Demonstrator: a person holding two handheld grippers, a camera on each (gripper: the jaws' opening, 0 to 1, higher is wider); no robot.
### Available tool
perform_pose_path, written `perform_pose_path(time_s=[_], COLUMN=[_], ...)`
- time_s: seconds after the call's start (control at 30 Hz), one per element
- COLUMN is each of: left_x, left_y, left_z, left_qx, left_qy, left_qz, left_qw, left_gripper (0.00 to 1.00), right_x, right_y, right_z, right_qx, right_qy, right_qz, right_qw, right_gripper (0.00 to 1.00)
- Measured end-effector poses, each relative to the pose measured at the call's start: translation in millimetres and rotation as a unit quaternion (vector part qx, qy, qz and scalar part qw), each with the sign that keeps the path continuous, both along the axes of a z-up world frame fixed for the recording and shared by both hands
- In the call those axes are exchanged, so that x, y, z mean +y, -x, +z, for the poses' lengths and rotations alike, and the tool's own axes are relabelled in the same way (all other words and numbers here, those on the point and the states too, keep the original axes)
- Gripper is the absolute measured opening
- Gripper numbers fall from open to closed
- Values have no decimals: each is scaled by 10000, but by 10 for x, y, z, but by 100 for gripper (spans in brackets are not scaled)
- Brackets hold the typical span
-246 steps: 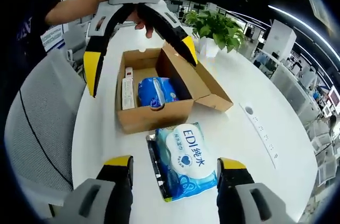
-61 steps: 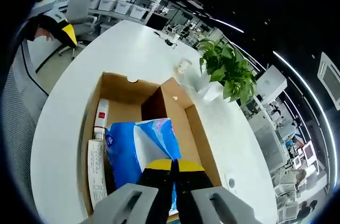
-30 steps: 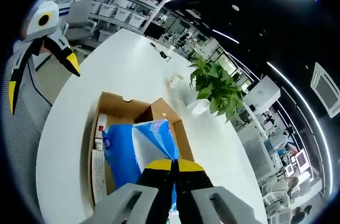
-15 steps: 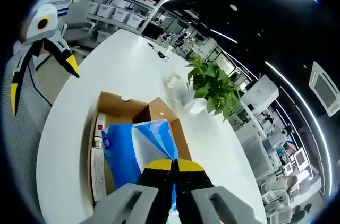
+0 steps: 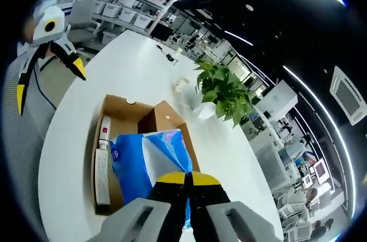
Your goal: Operate the shoe box by opening the lid, removing the specified soft item, and placing it in the target area until the item is outside and the box remains undamaged.
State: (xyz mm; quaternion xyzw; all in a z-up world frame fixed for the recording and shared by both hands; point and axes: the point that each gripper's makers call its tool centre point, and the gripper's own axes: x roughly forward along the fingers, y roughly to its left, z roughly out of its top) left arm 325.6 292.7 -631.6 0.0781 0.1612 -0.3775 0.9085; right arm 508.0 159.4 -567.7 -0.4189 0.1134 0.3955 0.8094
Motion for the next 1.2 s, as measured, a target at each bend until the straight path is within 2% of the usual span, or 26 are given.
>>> perform_pose_path(time_s=[0.77,1.2], left_x=[-33,-48], left_y=[16,21], left_z=[-11,-21], left_qx=[54,61], left_qy=[-18,-83], left_qz=[-74,-98], left_qw=[10000,9999], left_gripper=[99,99], right_x=[-466,-887], right_y=[31,23], right_z=[182,202], right_qx=[-225,-291], right_qy=[89,116], right_qz=[-219,-391], right_qw=[9995,9987], right_gripper=[0,0])
